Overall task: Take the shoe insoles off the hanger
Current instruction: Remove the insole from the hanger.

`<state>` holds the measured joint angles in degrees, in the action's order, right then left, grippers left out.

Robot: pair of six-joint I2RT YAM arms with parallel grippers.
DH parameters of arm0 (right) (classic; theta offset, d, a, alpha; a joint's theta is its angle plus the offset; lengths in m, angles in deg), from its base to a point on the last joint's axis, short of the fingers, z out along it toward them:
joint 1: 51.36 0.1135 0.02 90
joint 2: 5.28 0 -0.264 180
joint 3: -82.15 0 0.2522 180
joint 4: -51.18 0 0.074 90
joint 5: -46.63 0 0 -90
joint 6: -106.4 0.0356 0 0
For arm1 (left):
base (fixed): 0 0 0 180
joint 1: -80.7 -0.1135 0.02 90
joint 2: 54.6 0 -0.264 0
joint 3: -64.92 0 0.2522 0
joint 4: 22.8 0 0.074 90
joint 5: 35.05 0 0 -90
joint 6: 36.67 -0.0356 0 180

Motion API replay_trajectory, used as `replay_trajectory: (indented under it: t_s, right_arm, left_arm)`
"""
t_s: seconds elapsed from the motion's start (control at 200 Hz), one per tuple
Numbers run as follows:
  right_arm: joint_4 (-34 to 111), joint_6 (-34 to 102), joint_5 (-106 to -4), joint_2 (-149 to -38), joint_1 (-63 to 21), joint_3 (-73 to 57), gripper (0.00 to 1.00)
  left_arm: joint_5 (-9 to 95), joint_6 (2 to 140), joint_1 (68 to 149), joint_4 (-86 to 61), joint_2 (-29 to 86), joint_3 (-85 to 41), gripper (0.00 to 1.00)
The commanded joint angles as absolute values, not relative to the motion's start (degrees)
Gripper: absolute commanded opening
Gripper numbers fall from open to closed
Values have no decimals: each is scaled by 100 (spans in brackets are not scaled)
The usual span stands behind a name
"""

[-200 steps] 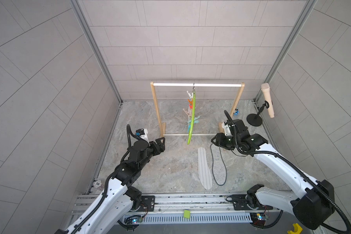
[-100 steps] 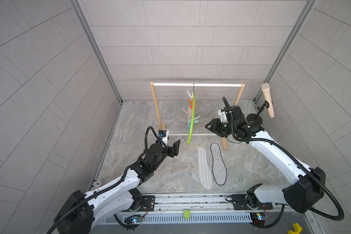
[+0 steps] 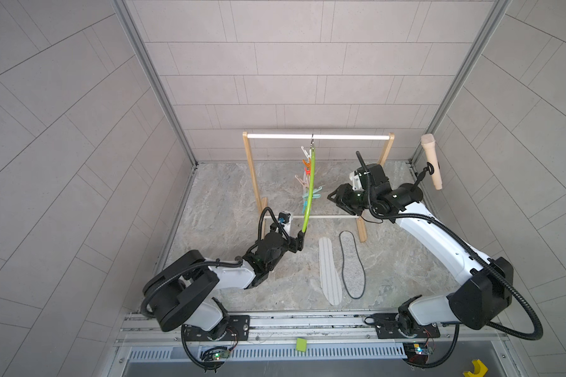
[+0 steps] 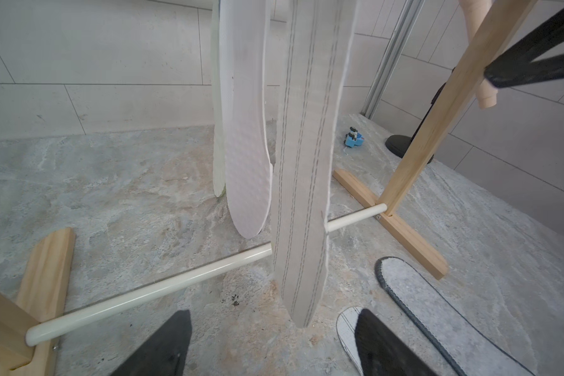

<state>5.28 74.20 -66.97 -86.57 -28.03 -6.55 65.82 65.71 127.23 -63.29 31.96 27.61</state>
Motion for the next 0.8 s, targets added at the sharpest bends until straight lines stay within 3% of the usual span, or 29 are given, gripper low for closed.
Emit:
replay_trajectory:
  t_s: [0.0,0.395,0.791]
  right_arm:
    - [393,7578,-6649,-8724,-2816,-738,50]
    - [370,7616,-6679,-8812,-2817,-865,51]
    - [399,7728,-6832,-9004,-2790,-1312,50]
  left_arm:
    - [6440,6561,12744,-7239,3509,2438,82]
    - [6743,6612,12744,-7421,4387,1826,78]
    - [7308,6357,12652,-7352,4529,1515,51]
